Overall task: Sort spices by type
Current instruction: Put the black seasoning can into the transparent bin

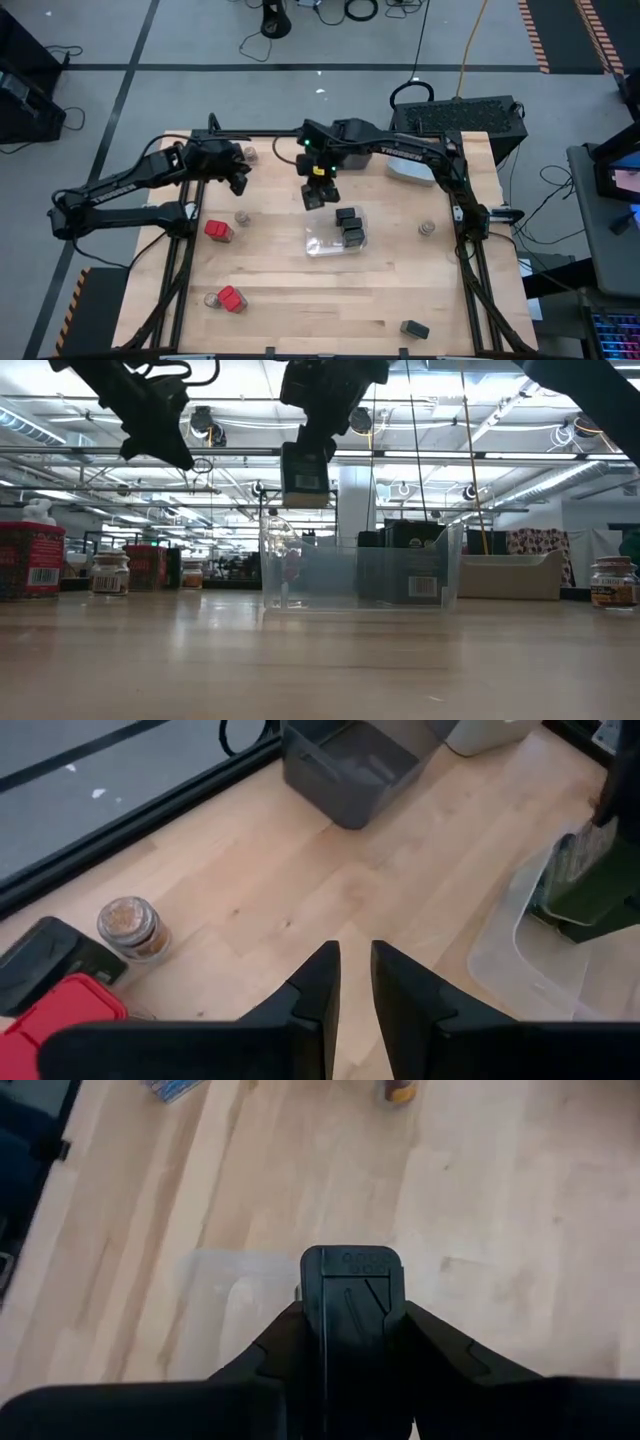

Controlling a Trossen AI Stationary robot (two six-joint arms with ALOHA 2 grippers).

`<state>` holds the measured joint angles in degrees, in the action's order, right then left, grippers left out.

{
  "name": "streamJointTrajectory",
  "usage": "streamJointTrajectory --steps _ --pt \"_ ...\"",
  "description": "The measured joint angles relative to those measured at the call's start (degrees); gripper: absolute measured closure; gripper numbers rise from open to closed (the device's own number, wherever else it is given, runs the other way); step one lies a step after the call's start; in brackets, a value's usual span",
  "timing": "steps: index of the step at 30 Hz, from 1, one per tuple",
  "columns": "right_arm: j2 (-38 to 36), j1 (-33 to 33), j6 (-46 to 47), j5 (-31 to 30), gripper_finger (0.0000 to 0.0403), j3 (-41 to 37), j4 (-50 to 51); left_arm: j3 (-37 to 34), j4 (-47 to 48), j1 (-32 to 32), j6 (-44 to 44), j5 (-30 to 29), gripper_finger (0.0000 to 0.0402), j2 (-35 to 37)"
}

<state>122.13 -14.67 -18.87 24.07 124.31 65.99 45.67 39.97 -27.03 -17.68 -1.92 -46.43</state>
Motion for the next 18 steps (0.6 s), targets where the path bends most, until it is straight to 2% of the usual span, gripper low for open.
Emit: streamJointTrajectory --steps 4,7,14,18 --pt "-1.63 1.73 1.06 -0.40 0.0297 -2.40 0.36 0.00 -0.09 0.00 1.73 0.39 0.0336 0.13" --pt "-6.07 2.90 3.09 -2.23 0.0297 -8.43 -4.34 0.00 -0.64 0.00 2.09 0.42 0.0336 0.11" --pt "-19.25 5.56 10.54 -8.75 0.0297 -35.27 -32.36 0.00 -6.86 0.00 3.47 3.51 0.0336 0.01" --pt "-21.97 7.03 12.94 -12.09 0.0297 -42.50 -39.36 0.00 -8.17 -0.02 3.70 3.64 0.0336 0.00"
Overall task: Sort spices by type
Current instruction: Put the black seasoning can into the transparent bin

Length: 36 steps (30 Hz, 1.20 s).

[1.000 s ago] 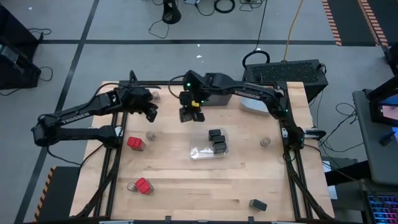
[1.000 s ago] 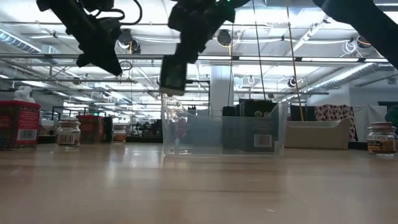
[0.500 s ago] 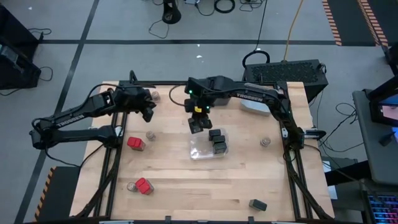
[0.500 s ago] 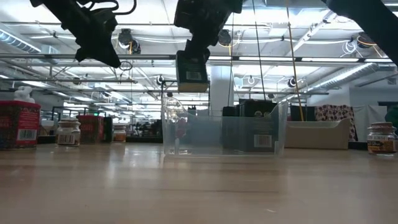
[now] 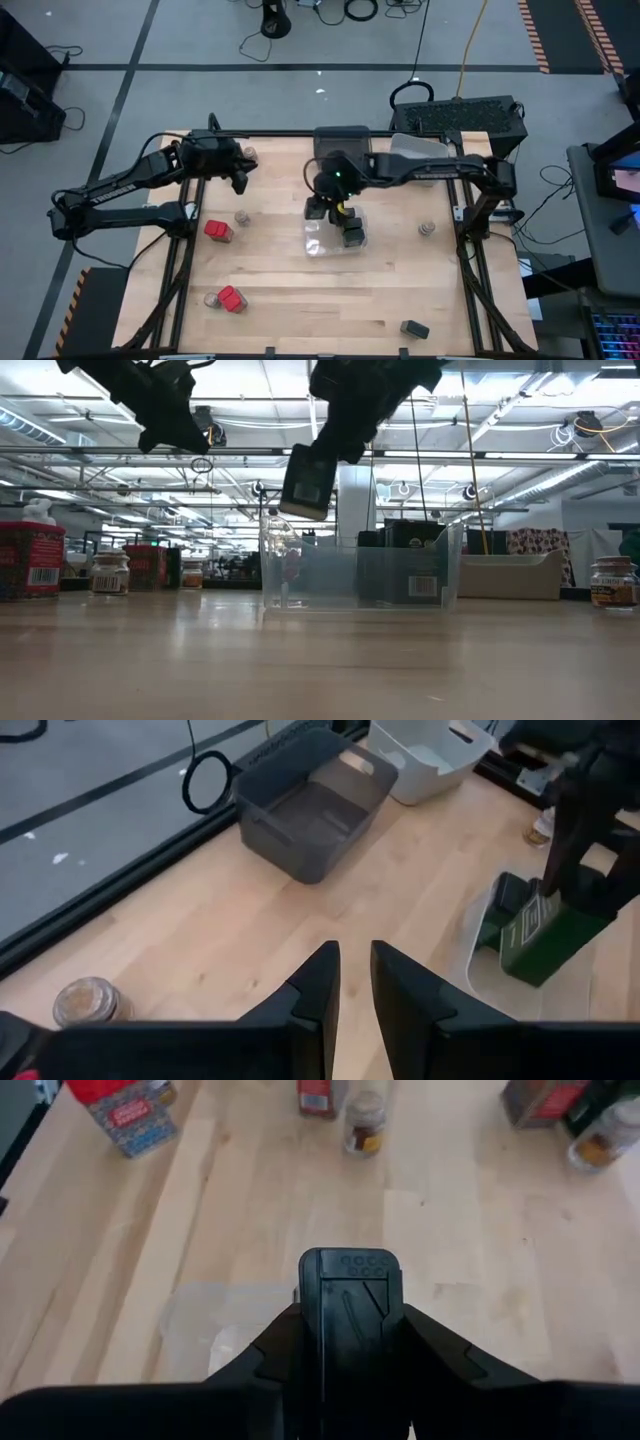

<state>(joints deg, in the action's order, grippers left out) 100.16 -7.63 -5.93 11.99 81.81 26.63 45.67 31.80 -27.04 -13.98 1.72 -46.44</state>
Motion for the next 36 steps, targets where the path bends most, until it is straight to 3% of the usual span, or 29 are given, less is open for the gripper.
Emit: streamJointTrajectory --steps 36 --pt "11.50 4.30 -3.48 -11.00 0.0289 -0.69 0.00 -0.02 1.81 -0.01 1.95 4.13 0.0336 -0.04"
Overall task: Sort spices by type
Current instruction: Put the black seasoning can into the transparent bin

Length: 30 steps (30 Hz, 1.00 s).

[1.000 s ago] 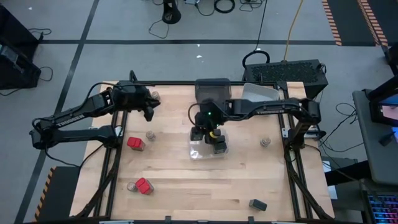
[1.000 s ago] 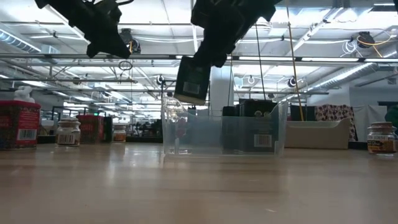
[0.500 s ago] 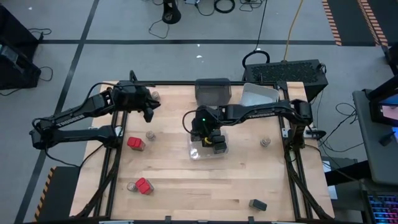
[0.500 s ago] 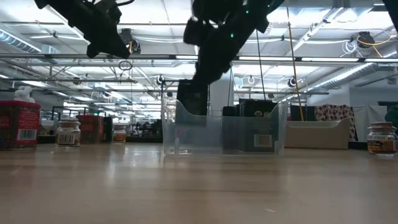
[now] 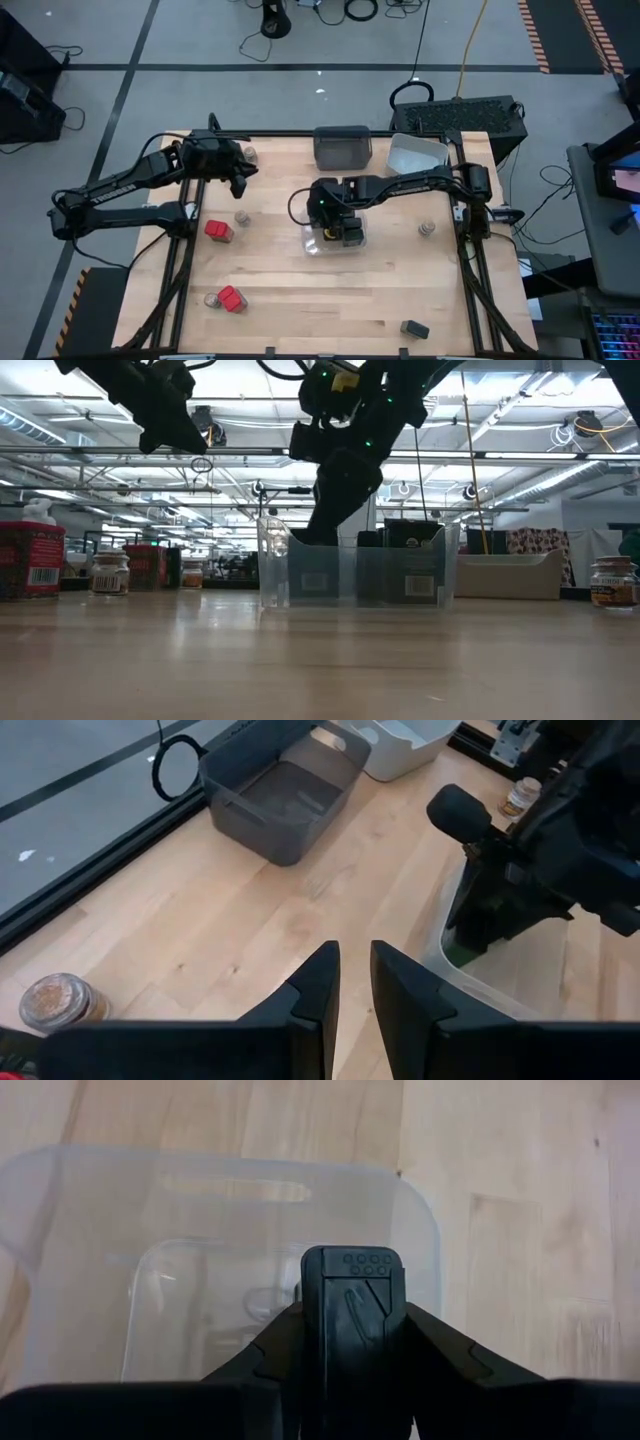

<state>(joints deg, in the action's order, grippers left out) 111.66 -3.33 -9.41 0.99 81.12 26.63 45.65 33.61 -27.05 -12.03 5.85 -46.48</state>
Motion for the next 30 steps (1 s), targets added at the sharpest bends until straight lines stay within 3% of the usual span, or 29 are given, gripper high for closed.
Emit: streamJointTrajectory --steps 18,30 --pt "-0.02 0.00 1.92 0.16 0.0285 0.04 1.29 0.00 -0.15 0.01 0.32 0.00 0.0336 0.00" --pt "-0.96 0.02 2.36 0.48 0.0179 -0.03 2.13 0.00 -0.15 0.00 0.33 0.00 0.0336 0.00"
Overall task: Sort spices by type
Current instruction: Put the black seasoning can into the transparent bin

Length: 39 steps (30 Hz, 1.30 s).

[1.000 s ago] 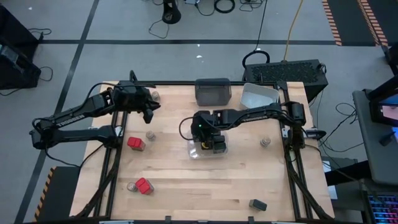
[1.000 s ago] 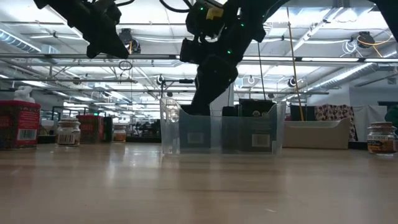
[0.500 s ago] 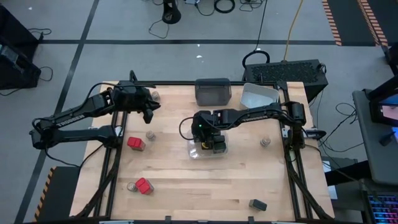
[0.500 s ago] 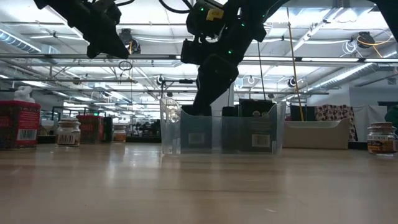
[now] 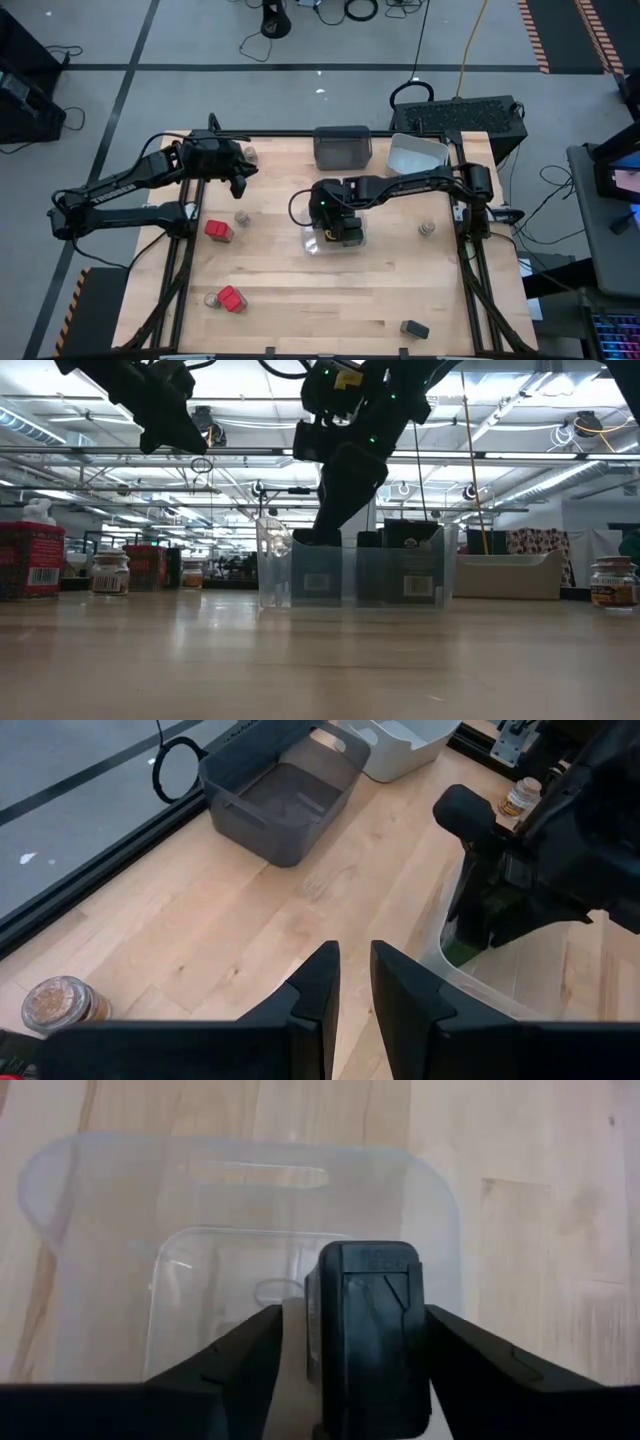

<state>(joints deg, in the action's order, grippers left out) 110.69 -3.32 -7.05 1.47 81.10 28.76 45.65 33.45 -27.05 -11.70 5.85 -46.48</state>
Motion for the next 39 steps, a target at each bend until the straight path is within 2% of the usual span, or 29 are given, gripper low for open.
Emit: streamJointTrajectory --steps 7,13,20,25,31,35,39 --pt "-3.94 -0.35 -2.23 -0.20 0.0175 0.00 -0.09 0.72 -0.27 0.00 -0.96 1.27 0.0336 0.00" --pt "-10.62 -2.18 -2.75 -0.61 0.0184 0.03 0.05 3.29 -2.70 0.01 -2.99 1.40 0.0336 -0.59" --pt "-19.02 -6.29 0.37 -0.79 0.0188 0.03 1.09 10.53 -2.17 -1.22 -2.34 1.29 0.0336 -8.66" --pt "-24.09 -8.99 2.24 -1.58 0.0188 0.03 4.92 19.24 4.65 -6.94 5.27 1.42 0.0336 -18.41" --pt "-27.87 -9.74 5.28 -1.53 0.0188 0.05 12.91 27.72 11.59 -18.21 12.20 1.80 0.0331 -29.52" --pt "-28.83 -8.77 6.43 -1.44 0.0188 0.04 15.55 31.67 16.97 -25.54 12.68 5.38 0.0296 -37.49" --pt "-29.22 -7.46 6.06 -1.39 0.0188 0.00 16.83 35.28 20.11 -29.36 15.99 3.95 0.0238 -44.27"
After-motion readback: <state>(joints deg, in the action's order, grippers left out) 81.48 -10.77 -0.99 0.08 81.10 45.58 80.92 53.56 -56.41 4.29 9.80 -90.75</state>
